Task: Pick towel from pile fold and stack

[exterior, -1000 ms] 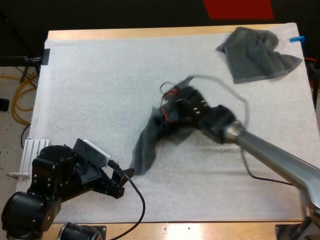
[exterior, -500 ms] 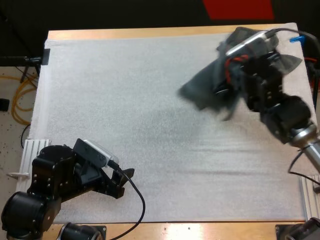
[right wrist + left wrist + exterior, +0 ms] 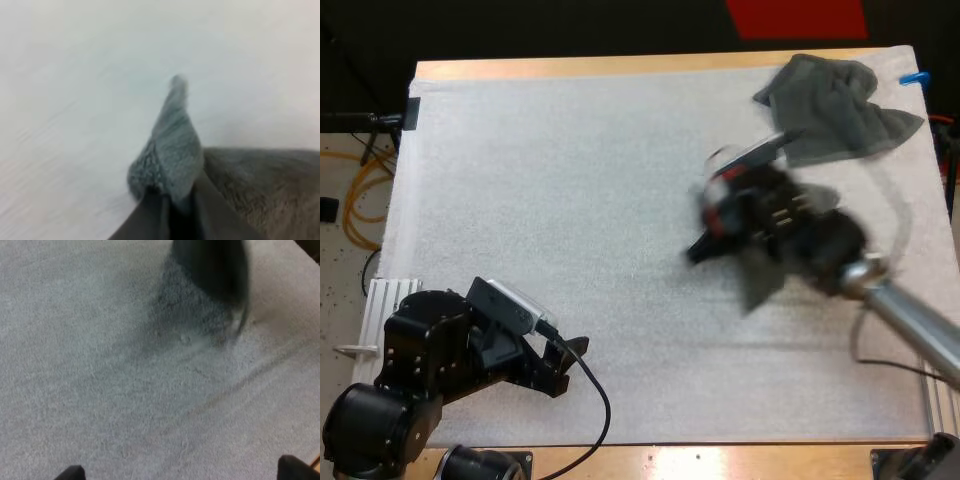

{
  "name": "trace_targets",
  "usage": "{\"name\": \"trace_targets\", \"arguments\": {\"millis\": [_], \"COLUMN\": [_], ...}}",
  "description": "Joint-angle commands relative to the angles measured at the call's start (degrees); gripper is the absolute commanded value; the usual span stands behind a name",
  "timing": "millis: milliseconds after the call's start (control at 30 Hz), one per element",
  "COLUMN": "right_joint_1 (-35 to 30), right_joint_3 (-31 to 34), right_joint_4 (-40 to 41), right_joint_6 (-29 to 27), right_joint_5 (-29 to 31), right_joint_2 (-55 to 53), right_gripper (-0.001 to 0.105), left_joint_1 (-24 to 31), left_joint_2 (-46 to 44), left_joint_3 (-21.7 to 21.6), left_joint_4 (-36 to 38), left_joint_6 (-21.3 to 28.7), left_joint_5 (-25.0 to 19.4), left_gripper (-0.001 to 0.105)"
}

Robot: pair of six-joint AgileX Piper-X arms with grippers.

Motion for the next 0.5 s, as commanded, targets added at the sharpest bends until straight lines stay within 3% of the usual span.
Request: {"name": "trace_targets", "arguments": {"millis": [0, 100, 267, 467], "right_joint_1": [2.94, 10.29, 19.12, 21.7], "right_joint_3": [0.06, 0.06, 0.06, 0.02], "right_joint_4": [0.07, 0.07, -0.09, 1.19], "right_joint_6": [1.7, 2.59, 2.58, 2.91], "right_joint_5": [-3.45, -6.74, -6.16, -6.77], "right_joint_2": [1.59, 5.04, 6.82, 6.82], "right_gripper": [0.0, 0.0, 0.0, 0.003], "left_joint_1": [-0.31, -0.31, -0.31, -0.31], "left_joint_2": [0.02, 0.02, 0.02, 0.02], "left_joint_3": [-0.48, -0.48, -0.48, -0.48], "left_joint_4": [-0.6, -0.6, -0.6, -0.84], "left_joint_6": [-0.1, -0.1, -0.1, 0.31], "left_joint_5": [0.33, 0.33, 0.29, -0.06], "left_gripper": [0.071, 0.071, 0.071, 0.071]}}
